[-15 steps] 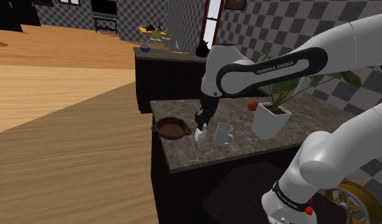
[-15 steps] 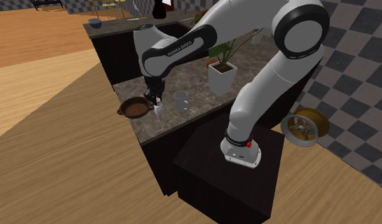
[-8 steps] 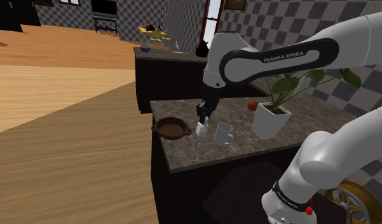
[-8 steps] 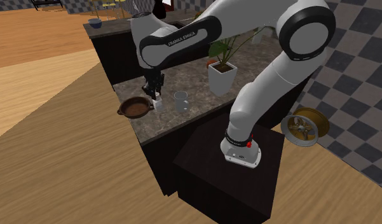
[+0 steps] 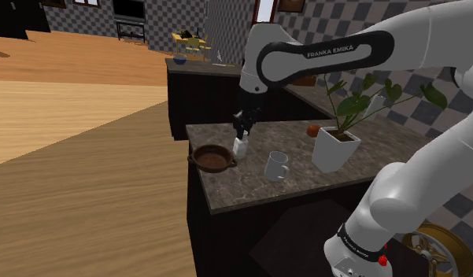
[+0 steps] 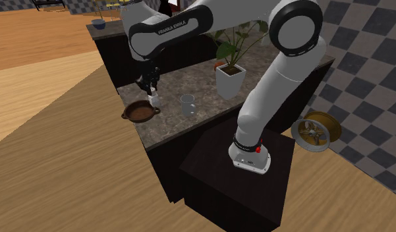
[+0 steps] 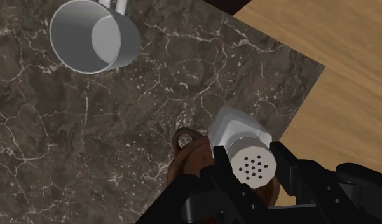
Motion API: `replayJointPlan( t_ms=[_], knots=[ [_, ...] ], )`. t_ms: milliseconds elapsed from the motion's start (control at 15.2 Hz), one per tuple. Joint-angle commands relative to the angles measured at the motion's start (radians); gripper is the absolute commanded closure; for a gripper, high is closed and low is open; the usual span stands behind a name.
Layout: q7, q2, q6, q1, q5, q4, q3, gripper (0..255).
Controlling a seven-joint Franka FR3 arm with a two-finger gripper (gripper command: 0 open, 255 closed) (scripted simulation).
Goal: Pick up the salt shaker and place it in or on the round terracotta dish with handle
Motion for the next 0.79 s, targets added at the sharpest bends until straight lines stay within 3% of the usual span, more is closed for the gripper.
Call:
replayJointPlan(
  t_ms=[0, 528, 726],
  knots=[
    [0.003, 0.074, -0.017, -0.009, -0.017, 0.090, 0.001, 255],
    [0.023, 0.394, -0.140, -0.016, -0.092, 0.524, 0.004, 255],
    [0.024, 0.396, -0.100, -0.016, -0.093, 0.487, 0.003, 255]
  ],
)
